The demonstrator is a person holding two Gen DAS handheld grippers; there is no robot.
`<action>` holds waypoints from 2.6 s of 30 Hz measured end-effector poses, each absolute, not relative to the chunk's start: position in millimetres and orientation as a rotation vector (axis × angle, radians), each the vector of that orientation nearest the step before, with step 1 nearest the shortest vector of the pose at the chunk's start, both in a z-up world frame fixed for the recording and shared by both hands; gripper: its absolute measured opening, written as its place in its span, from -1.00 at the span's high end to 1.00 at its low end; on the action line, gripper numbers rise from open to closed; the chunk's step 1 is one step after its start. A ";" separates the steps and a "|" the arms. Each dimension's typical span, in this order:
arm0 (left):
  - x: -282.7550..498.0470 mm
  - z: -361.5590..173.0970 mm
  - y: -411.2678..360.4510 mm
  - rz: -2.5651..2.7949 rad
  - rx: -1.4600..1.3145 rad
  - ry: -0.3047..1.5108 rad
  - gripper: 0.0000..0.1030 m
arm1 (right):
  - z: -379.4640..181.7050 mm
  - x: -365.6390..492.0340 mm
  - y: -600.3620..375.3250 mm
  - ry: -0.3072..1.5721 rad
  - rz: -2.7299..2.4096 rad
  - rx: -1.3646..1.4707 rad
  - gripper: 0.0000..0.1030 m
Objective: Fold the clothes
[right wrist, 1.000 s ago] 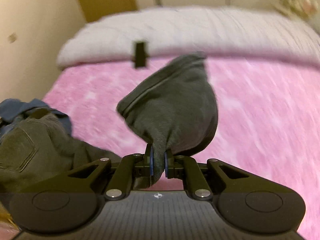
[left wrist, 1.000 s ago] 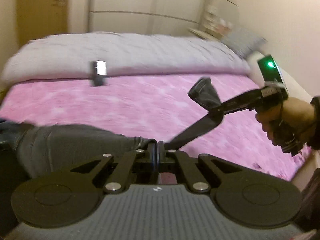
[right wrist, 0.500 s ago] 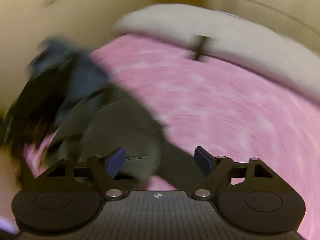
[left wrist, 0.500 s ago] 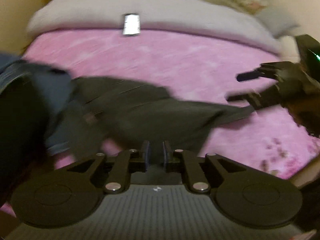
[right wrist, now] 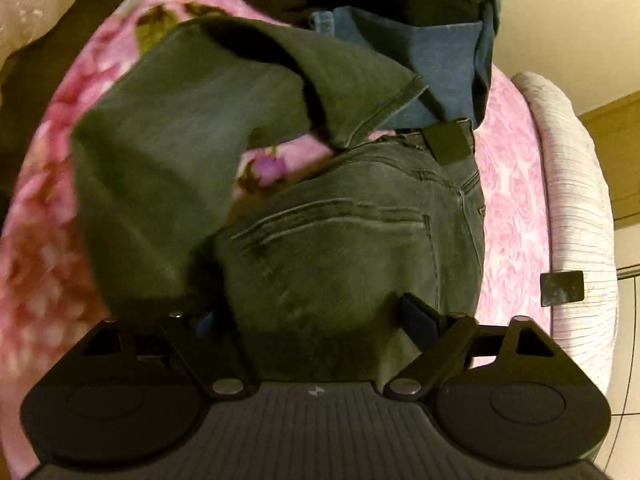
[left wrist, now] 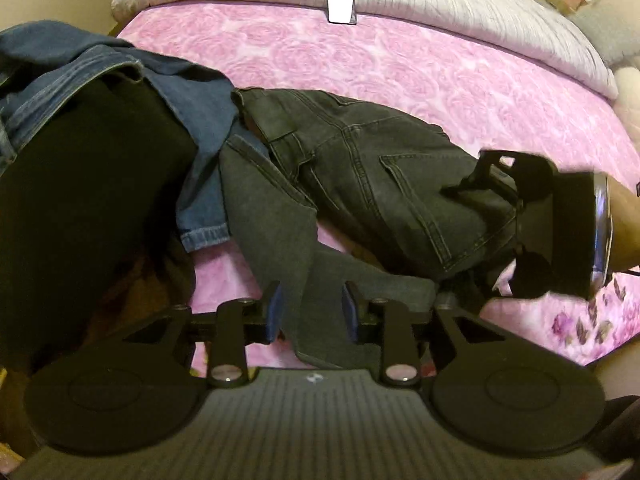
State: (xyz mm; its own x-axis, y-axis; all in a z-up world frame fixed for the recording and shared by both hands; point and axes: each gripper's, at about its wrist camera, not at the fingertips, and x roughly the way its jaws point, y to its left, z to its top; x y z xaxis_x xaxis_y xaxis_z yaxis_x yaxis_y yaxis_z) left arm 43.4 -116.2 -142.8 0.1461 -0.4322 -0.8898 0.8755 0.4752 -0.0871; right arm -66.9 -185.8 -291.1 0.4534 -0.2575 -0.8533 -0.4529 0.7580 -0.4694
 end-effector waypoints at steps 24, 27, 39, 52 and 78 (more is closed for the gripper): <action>144.5 -177.4 -331.2 -1.354 0.282 0.944 -0.80 | 29.0 -193.3 -366.0 0.495 -0.514 0.520 0.79; 147.0 -195.9 -367.4 -1.462 0.187 1.094 -0.37 | 26.0 -213.0 -363.1 0.513 -0.562 0.541 0.79; 104.7 -95.8 -417.3 -1.607 0.135 0.928 1.00 | 2.8 -297.5 -343.0 0.353 -0.698 0.792 0.77; 45.2 -233.9 -338.8 -1.547 0.981 0.524 -0.35 | 17.0 -336.2 -364.2 0.229 -0.593 0.855 0.77; 194.4 52.1 -260.3 -1.594 0.268 0.138 0.62 | 155.7 -159.6 -287.5 0.016 -0.160 0.579 0.76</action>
